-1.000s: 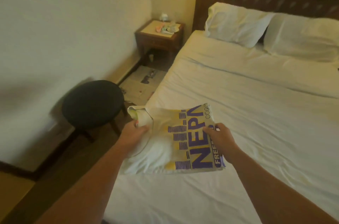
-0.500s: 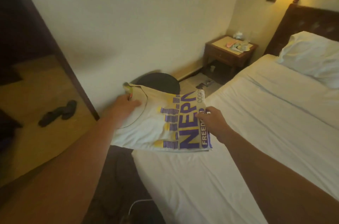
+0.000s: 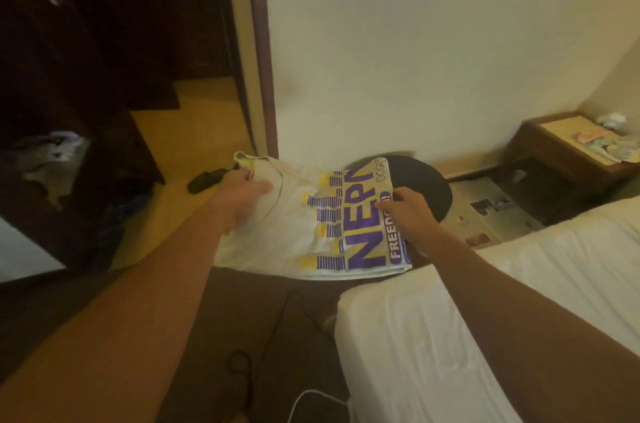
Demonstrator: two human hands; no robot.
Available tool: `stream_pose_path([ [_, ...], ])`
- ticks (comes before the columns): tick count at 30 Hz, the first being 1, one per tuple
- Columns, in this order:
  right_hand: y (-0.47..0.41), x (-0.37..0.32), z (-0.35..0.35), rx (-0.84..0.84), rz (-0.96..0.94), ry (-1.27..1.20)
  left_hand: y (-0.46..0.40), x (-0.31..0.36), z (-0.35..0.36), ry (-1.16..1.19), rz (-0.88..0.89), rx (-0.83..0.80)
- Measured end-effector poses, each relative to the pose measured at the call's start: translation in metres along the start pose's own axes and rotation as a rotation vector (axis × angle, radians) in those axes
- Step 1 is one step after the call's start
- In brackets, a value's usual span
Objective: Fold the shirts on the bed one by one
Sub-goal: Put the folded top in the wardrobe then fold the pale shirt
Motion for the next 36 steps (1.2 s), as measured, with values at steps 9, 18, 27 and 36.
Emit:
stream_pose_path([
  [9,-0.099,-0.109,0.186,-0.084,-0.053,0.002,-0.129,-0.019,-0.168,0.046,-0.011,0.115],
  [18,-0.174,-0.188,0.315,-0.162,-0.075,-0.002,-0.220,-0.044,-0.279,0.065,-0.066,0.232],
  [27,-0.287,-0.245,0.408,-0.291,-0.111,0.000,-0.328,-0.044,-0.333,0.083,-0.075,0.306],
  [36,-0.463,-0.318,0.469,-0.290,-0.204,0.127,-0.496,0.007,-0.349,0.092,-0.115,0.360],
])
Point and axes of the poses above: each hand's wrist, its own y-axis away from the middle knuckle, its own z-axis out of the palm, x = y × z, the point moved 7 cm from there along -y, towards the middle knuckle, and after that the axes turned 7 degrees about -y, right-handed, at the moved point
